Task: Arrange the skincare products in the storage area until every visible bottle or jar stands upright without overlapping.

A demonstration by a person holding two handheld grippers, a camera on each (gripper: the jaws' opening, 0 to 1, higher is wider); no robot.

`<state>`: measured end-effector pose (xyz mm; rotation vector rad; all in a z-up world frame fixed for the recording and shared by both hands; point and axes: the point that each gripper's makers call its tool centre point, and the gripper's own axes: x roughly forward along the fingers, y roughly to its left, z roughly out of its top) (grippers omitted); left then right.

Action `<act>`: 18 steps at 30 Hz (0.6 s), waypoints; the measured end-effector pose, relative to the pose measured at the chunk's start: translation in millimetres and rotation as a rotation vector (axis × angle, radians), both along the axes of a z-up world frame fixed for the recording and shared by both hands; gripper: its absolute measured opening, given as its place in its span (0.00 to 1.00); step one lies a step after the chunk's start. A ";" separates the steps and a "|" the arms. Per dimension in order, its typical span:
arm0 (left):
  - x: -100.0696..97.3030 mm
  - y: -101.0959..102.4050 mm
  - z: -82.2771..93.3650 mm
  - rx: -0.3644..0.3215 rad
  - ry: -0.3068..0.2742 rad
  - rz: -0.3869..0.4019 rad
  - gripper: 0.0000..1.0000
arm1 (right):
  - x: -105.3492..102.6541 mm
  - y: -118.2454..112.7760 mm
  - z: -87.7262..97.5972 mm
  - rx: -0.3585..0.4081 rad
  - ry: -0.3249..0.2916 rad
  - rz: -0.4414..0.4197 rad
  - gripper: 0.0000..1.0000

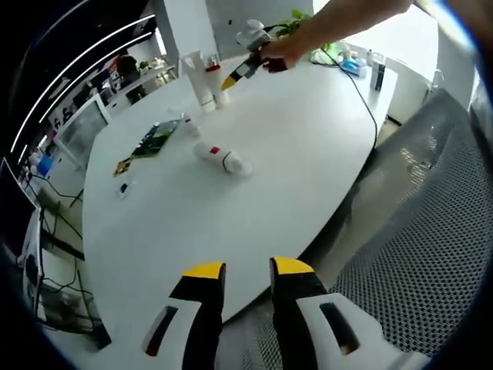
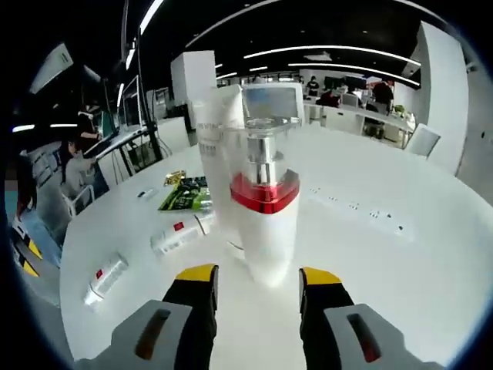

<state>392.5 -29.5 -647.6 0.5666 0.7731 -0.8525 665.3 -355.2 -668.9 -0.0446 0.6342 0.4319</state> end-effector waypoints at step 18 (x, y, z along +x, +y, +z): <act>-0.5 -1.9 5.2 0.004 -0.026 -0.019 0.20 | -101.9 110.5 11.6 0.203 0.104 -0.003 0.52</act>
